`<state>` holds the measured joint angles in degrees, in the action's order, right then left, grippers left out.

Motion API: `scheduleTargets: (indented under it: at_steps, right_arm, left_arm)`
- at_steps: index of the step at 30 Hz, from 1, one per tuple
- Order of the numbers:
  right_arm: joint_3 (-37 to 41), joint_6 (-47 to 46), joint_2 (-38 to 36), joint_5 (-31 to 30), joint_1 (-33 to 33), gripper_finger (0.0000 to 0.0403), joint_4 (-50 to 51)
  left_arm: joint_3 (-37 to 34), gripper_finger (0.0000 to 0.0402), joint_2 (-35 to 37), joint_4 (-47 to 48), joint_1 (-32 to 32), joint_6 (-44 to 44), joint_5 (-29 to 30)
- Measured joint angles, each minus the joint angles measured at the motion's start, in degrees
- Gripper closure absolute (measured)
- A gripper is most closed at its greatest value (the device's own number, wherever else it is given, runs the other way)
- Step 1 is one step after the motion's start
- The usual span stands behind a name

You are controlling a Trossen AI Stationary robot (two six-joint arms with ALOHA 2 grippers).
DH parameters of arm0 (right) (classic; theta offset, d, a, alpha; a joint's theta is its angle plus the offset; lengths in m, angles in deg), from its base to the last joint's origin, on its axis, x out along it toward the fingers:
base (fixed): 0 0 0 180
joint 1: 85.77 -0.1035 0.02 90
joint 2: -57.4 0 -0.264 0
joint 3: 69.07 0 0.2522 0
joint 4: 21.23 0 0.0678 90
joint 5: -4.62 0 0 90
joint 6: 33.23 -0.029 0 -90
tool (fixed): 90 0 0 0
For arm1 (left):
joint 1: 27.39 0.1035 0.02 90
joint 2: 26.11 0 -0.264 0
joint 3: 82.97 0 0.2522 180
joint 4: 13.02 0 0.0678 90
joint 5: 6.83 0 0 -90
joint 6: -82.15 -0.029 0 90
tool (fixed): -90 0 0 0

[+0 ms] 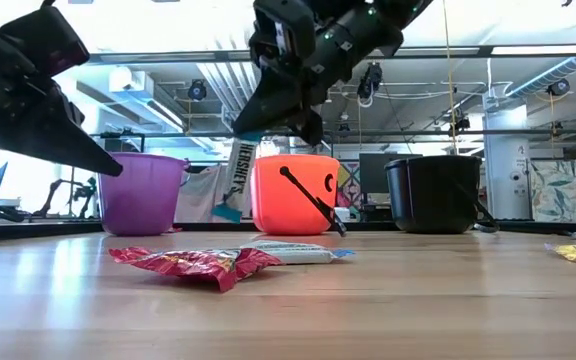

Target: Sort candy by brand, put in halloween buckets

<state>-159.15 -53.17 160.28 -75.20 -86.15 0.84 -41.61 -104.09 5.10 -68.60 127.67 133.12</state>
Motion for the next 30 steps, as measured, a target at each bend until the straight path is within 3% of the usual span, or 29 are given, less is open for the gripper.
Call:
scheduleTargets:
  at_steps: [17,30]
  right_arm:
    - [0.1,1.5,-4.0,-3.2,0.1,0.0395,5.4]
    - [0.2,2.6,-9.6,-9.4,0.5,0.0395,13.2]
  left_arm:
    - [0.0,0.0402,0.0,0.1,0.0,0.0,0.6]
    - [0.0,0.0402,0.0,0.1,0.0,0.0,0.6]
